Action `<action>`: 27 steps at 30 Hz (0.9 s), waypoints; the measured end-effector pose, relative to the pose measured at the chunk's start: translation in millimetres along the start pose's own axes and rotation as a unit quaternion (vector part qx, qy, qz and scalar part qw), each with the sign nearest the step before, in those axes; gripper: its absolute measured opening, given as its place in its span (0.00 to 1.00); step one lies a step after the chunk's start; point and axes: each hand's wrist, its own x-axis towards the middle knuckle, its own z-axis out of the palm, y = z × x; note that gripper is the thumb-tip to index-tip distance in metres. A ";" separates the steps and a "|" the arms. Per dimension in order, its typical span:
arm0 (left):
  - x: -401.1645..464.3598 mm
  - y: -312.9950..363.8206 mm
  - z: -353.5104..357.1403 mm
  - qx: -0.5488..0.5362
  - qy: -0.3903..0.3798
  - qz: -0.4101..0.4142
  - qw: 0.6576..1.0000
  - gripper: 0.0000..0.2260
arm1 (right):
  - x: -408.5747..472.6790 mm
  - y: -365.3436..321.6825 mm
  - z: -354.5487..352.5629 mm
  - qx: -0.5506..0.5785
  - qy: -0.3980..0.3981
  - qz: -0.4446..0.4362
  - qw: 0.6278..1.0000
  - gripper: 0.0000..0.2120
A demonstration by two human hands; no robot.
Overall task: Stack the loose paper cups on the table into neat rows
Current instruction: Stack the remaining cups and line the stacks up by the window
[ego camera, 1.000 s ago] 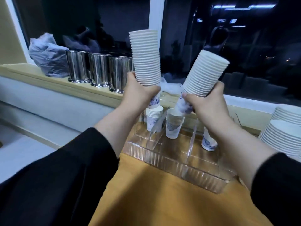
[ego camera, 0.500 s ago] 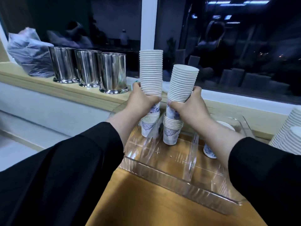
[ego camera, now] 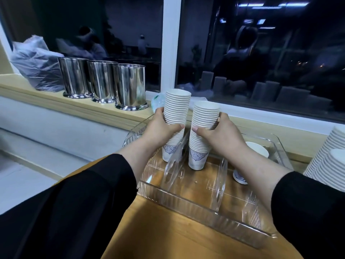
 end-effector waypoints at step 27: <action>-345.3 82.8 298.6 -0.066 -0.059 0.086 0.992 0.12 | -324.7 303.5 -287.1 0.097 0.317 0.130 0.935 0.24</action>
